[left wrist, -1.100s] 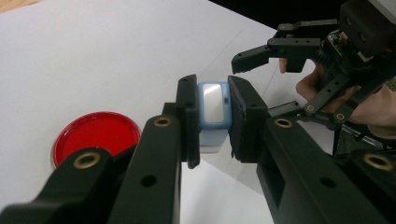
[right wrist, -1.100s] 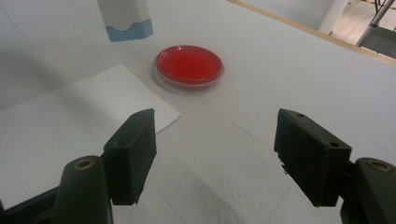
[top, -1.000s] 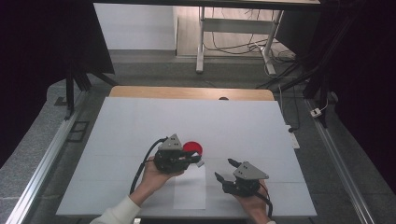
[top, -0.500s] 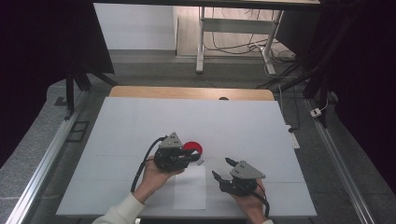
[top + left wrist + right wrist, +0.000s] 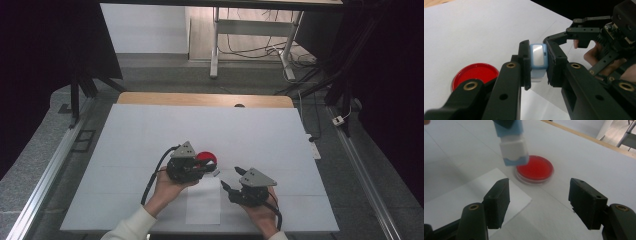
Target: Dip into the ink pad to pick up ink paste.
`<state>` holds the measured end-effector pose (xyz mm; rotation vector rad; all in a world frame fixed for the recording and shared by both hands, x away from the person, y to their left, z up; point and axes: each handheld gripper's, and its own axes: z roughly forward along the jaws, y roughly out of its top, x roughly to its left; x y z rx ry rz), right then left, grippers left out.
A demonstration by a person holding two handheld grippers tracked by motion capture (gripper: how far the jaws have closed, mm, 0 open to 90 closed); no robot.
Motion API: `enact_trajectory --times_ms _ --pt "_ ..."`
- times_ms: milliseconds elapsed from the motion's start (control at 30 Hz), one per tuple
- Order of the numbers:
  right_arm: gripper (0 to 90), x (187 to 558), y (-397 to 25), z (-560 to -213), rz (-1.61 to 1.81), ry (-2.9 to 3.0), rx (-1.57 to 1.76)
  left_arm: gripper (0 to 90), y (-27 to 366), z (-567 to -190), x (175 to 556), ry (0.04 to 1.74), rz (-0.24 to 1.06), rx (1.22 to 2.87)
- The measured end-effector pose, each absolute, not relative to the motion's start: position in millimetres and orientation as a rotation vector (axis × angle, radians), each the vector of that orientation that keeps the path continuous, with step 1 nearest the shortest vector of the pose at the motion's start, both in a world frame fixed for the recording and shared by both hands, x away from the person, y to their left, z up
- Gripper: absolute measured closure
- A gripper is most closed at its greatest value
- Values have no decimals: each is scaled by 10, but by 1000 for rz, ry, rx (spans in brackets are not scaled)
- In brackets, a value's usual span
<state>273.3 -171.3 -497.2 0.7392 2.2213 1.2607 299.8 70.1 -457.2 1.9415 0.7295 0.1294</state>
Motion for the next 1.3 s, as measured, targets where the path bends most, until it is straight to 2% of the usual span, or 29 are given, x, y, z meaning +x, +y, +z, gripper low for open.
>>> enact_trajectory --times_ms 200,700,1300 --pt "330 2708 -1546 -4931 1279 2212 716 752 704 -4568 2983 729 127 1936" --pt "355 2707 -1460 -5048 1234 2238 667 752 649 -4669 3005 742 110 1962" --pt "501 2699 -1396 -5069 1172 2244 655 752 642 -4664 2991 738 98 1957"
